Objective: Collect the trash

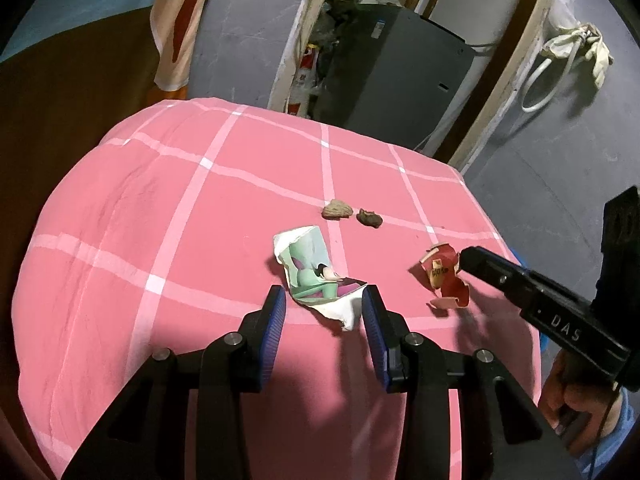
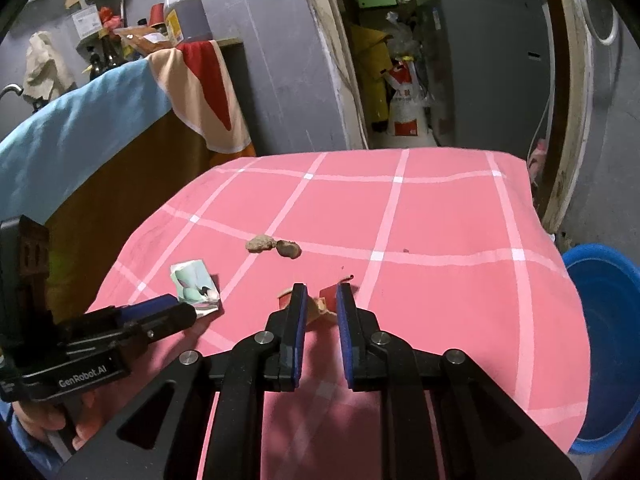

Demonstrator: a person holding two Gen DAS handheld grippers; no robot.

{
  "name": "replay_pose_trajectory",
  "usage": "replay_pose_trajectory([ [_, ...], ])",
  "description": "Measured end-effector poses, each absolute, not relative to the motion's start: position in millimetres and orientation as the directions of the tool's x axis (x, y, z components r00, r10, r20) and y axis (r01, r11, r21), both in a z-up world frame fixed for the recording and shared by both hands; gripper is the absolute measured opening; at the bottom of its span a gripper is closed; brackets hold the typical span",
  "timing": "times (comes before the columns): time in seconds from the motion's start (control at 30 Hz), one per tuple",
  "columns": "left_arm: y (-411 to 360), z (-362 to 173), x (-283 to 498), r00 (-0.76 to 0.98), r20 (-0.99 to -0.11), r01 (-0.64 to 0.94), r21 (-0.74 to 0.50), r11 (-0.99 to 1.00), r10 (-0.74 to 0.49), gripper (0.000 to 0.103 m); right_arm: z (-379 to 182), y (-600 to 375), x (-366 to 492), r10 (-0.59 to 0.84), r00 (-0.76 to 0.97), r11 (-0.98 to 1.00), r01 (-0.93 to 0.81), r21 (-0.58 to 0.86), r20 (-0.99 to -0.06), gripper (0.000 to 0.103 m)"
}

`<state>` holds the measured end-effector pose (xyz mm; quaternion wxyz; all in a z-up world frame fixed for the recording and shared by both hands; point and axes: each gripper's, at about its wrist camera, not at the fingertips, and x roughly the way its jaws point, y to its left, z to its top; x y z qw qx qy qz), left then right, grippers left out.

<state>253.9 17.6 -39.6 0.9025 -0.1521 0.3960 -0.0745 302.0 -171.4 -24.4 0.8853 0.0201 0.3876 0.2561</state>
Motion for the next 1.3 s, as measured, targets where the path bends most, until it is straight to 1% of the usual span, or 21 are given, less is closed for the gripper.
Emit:
replay_pose_trajectory([
  [0.07,21.3,-38.8,252.1,0.683,-0.682,0.014,-0.346,0.938,-0.262,0.035,-24.5,-171.8,301.4,0.471,0.571,0.869,-0.432,0.242,-0.672,0.034],
  [0.13,24.9,-39.6,252.0,0.686,-0.679,0.013,-0.35,0.937,-0.263,0.036,-23.3,-171.5,301.8,0.481,0.572,0.864,-0.436,0.251,-0.664,0.034],
  [0.2,27.7,-41.7,252.9,0.684,-0.682,0.004,-0.35,0.937,-0.258,0.039,-23.7,-168.5,303.5,0.478,0.571,0.865,-0.439,0.244,-0.667,0.034],
  [0.33,33.0,-41.6,258.4,0.681,-0.677,0.009,-0.371,0.928,-0.277,0.041,-29.4,-164.4,309.2,0.484,0.554,0.861,-0.439,0.256,-0.678,0.035],
  [0.4,33.8,-40.5,261.6,0.681,-0.676,0.012,-0.377,0.926,-0.283,0.044,-32.6,-162.8,311.2,0.487,0.544,0.859,-0.438,0.264,-0.683,0.041],
  [0.43,34.7,-40.2,263.8,0.679,-0.675,0.01,-0.383,0.924,-0.287,0.044,-34.8,-161.3,312.3,0.486,0.537,0.86,-0.437,0.265,-0.689,0.042],
  [0.57,40.8,-39.4,269.7,0.677,-0.668,0.001,-0.418,0.908,-0.309,0.044,-41.0,-157.2,313.1,0.486,0.519,0.857,-0.439,0.269,-0.703,0.042],
  [0.93,43.3,-40.0,278.7,0.687,-0.656,-0.019,-0.445,0.895,-0.312,0.044,-45.5,-150.0,319.3,0.513,0.491,0.841,-0.451,0.299,-0.704,0.042],
  [1.0,44.0,-39.9,280.7,0.689,-0.655,-0.019,-0.444,0.896,-0.311,0.04,-46.2,-147.9,320.7,0.52,0.486,0.837,-0.455,0.304,-0.703,0.041],
  [1.03,44.0,-40.3,282.0,0.688,-0.657,-0.022,-0.443,0.896,-0.308,0.035,-46.4,-147.1,321.5,0.522,0.484,0.835,-0.456,0.307,-0.702,0.04],
  [1.07,43.7,-40.9,283.6,0.686,-0.66,-0.025,-0.442,0.897,-0.307,0.032,-47.1,-145.9,322.1,0.527,0.479,0.832,-0.459,0.312,-0.702,0.035],
  [1.13,45.0,-42.0,285.7,0.684,-0.663,-0.03,-0.443,0.896,-0.305,0.03,-47.7,-143.3,322.0,0.53,0.473,0.829,-0.464,0.313,-0.704,0.034],
  [1.27,43.2,-42.8,287.6,0.682,-0.674,-0.036,-0.42,0.907,-0.285,0.019,-47.0,-142.0,320.0,0.532,0.473,0.826,-0.471,0.309,-0.702,0.028],
  [1.3,42.7,-43.5,287.7,0.681,-0.676,-0.037,-0.417,0.908,-0.282,0.018,-46.8,-142.9,319.9,0.533,0.474,0.826,-0.47,0.311,-0.701,0.027],
])
